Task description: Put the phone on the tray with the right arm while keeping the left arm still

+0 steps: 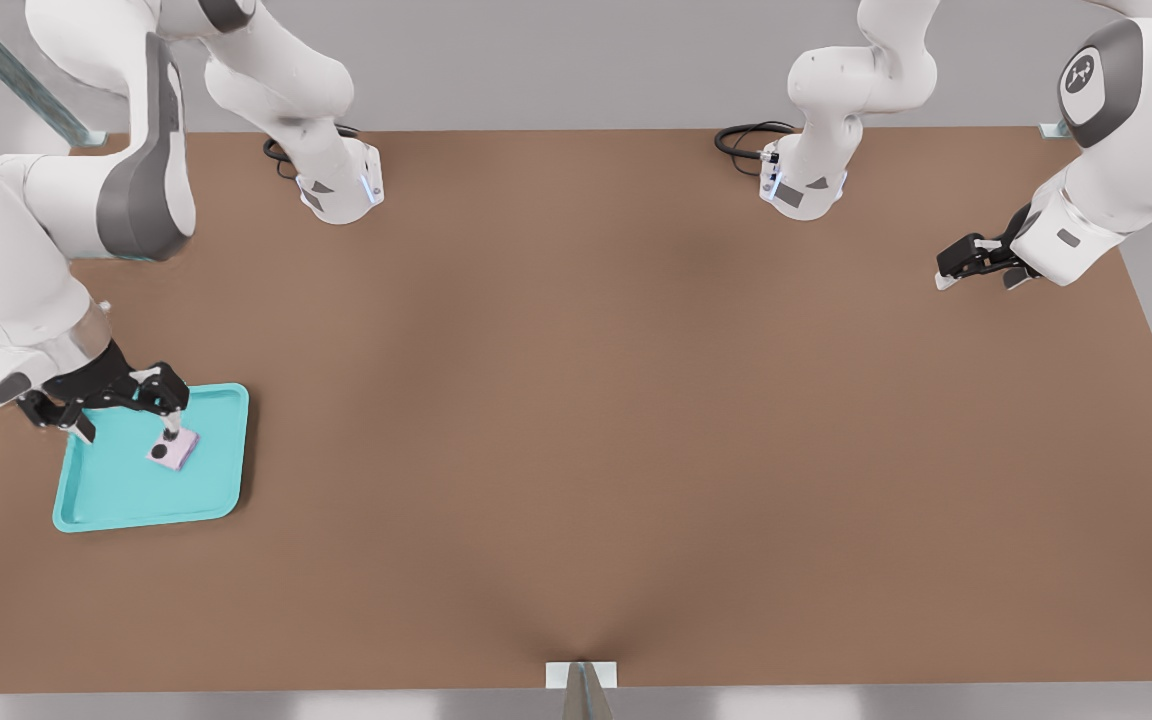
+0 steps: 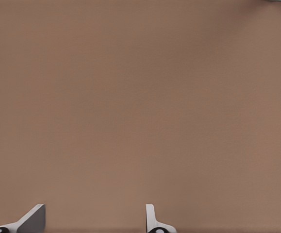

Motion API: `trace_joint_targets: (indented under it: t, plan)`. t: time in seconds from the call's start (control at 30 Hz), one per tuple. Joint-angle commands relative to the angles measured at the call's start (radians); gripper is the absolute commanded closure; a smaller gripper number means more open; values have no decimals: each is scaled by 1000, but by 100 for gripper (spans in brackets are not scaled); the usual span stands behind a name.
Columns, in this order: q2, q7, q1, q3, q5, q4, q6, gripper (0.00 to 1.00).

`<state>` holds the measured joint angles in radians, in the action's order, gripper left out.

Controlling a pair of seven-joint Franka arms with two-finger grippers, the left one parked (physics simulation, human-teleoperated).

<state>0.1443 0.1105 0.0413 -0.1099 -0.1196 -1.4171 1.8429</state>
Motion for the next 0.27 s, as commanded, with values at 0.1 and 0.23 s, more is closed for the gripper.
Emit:
trace_joint_targets:
  t: [0.1, 0.23]
  plan:
    - [-98, -104, -149, 127, 72, -54, -288, 0]
    - [-109, -104, -195, 168, 72, -92, -274, 0]
